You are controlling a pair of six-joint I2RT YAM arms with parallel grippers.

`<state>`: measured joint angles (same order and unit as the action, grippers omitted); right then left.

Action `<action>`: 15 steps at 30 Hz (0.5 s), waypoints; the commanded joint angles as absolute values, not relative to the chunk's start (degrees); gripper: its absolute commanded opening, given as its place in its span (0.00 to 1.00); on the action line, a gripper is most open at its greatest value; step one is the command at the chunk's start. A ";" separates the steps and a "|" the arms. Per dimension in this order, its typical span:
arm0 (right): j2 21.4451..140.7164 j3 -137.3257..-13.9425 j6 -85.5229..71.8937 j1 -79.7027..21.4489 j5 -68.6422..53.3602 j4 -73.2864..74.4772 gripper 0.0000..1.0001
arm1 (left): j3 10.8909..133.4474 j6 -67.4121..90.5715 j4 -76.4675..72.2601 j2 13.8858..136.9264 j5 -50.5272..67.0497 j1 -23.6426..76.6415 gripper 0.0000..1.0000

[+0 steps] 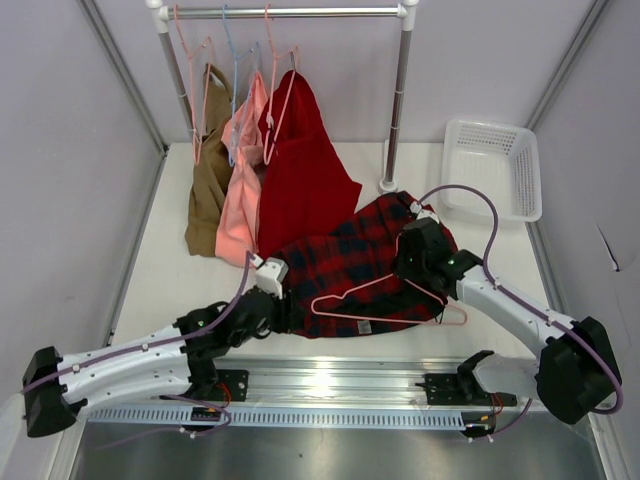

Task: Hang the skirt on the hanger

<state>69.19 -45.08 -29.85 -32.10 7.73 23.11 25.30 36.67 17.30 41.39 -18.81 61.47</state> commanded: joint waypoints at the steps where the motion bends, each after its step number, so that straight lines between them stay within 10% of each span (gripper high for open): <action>1: 70.48 -48.34 -30.85 -31.38 9.05 23.12 0.00 | 24.70 43.41 16.95 42.70 -25.82 66.52 0.48; 15: 71.72 -49.31 -31.20 -30.50 8.61 23.12 0.00 | 23.38 54.40 15.29 55.81 -41.57 79.89 0.54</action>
<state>71.61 -46.59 -31.05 -31.03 7.68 23.75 23.29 50.98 16.95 54.96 -35.79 79.13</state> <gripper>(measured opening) 0.165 0.530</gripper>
